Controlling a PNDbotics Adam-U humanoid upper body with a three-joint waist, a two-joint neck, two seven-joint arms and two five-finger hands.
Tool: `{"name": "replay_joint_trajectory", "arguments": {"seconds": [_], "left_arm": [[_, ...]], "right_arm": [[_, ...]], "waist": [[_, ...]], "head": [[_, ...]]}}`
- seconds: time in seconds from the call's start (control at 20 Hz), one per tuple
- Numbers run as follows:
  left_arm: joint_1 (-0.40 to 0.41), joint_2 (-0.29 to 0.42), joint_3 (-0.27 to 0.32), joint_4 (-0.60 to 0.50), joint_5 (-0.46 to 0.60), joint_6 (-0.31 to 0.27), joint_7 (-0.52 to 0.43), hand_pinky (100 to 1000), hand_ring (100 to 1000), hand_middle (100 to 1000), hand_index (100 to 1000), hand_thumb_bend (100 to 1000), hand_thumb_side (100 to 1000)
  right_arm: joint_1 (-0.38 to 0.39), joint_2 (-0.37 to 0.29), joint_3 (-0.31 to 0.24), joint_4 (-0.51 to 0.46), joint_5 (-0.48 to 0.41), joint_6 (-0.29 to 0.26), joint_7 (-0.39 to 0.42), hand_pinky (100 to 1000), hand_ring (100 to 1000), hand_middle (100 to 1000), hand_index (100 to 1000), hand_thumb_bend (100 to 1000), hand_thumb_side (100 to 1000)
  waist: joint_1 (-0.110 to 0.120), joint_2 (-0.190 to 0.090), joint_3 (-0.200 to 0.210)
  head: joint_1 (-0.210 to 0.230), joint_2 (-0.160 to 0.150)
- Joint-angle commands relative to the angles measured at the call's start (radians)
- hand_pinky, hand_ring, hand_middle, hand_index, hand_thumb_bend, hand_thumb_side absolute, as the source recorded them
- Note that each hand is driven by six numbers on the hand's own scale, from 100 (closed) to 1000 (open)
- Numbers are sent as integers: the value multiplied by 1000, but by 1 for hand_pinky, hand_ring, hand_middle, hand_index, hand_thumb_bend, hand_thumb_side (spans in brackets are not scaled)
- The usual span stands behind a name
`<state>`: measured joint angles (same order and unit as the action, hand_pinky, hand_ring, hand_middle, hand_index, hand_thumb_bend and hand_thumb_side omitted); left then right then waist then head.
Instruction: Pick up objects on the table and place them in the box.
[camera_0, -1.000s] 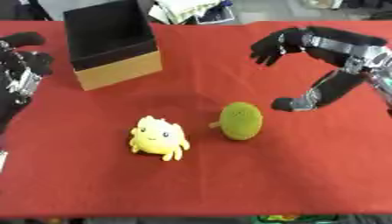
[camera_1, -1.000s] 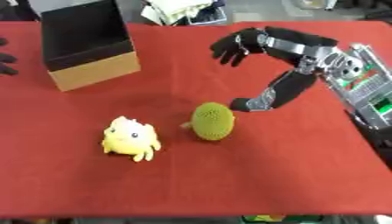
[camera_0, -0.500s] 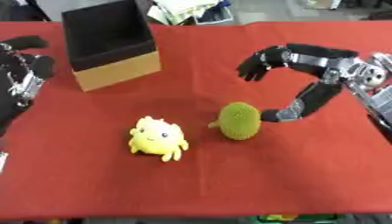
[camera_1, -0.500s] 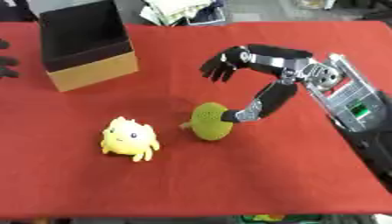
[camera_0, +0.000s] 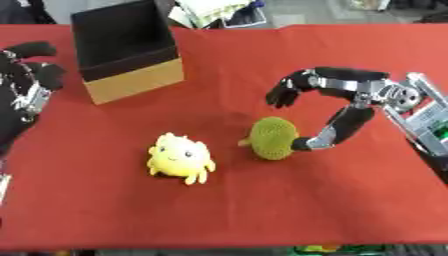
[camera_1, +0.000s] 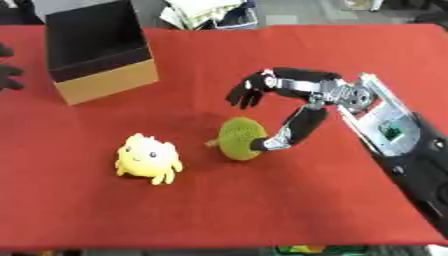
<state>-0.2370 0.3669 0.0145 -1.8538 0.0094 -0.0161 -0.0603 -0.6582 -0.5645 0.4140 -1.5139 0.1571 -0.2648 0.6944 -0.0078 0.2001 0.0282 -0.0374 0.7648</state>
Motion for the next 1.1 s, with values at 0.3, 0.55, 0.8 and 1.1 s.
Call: {"name": "replay_joint_trajectory", "arguments": {"seconds": [0.3, 0.55, 0.8, 1.1], "left_arm": [[-11, 7, 2, -8, -1, 0, 0, 617, 677, 736, 803, 452, 569], [-11, 4, 1, -6, -1, 0, 1, 617, 679, 736, 803, 447, 574], [-12, 0, 0, -5, 0, 0, 2, 617, 679, 736, 803, 444, 575], [-13, 0, 0, -4, 0, 0, 2, 617, 678, 735, 803, 441, 577]], "right_arm": [[-28, 25, -16, 78, 108, -34, -39, 750, 789, 792, 879, 425, 187], [-34, 52, -16, 135, 187, -56, -60, 752, 785, 787, 878, 413, 183], [-37, 77, -21, 193, 253, -79, -81, 751, 775, 775, 868, 404, 171], [-38, 98, -19, 243, 301, -112, -95, 737, 740, 731, 801, 373, 134]], "waist": [[2, -16, 2], [0, -16, 4], [-3, -15, 7], [-6, -14, 11]], "head": [[-4, 5], [-5, 5], [-6, 5], [-5, 5]]}}
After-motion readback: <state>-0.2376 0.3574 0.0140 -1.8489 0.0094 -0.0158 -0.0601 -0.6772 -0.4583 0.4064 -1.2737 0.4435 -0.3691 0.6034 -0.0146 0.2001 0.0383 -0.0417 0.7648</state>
